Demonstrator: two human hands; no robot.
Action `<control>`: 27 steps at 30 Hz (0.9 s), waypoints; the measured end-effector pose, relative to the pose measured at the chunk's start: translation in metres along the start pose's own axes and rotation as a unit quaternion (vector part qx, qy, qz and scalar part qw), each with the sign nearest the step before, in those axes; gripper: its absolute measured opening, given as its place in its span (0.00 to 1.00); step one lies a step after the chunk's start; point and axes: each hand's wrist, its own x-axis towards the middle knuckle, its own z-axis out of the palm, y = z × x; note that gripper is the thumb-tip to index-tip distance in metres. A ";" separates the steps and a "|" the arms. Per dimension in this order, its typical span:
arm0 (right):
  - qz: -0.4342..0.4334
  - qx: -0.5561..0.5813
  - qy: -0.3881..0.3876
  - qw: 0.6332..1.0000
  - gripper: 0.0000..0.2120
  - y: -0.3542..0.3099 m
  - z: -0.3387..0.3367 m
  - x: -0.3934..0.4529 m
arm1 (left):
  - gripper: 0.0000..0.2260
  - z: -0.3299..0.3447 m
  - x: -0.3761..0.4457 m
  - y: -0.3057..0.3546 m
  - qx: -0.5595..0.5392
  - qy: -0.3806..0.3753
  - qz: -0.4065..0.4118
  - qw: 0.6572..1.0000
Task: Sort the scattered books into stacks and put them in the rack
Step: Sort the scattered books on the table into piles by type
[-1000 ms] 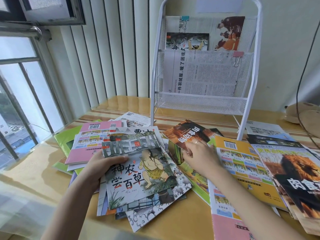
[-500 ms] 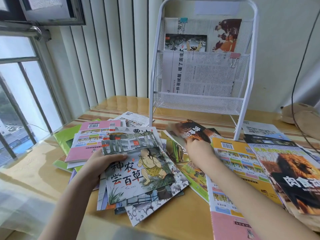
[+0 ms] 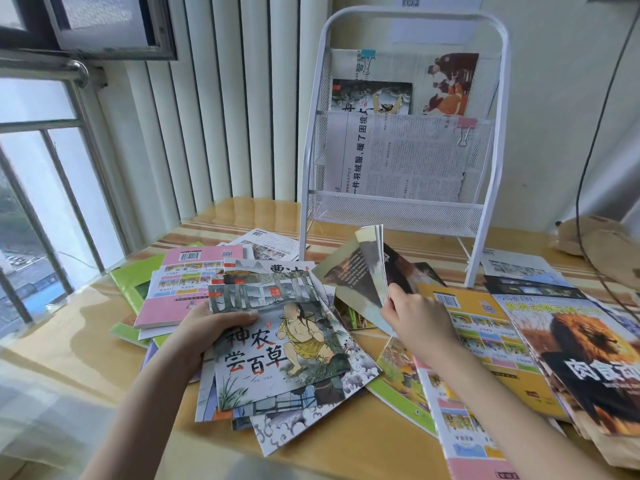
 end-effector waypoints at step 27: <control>0.067 0.279 -0.077 0.955 0.15 0.006 -0.011 0.032 | 0.11 0.002 0.003 -0.004 -0.011 0.030 0.009 0.999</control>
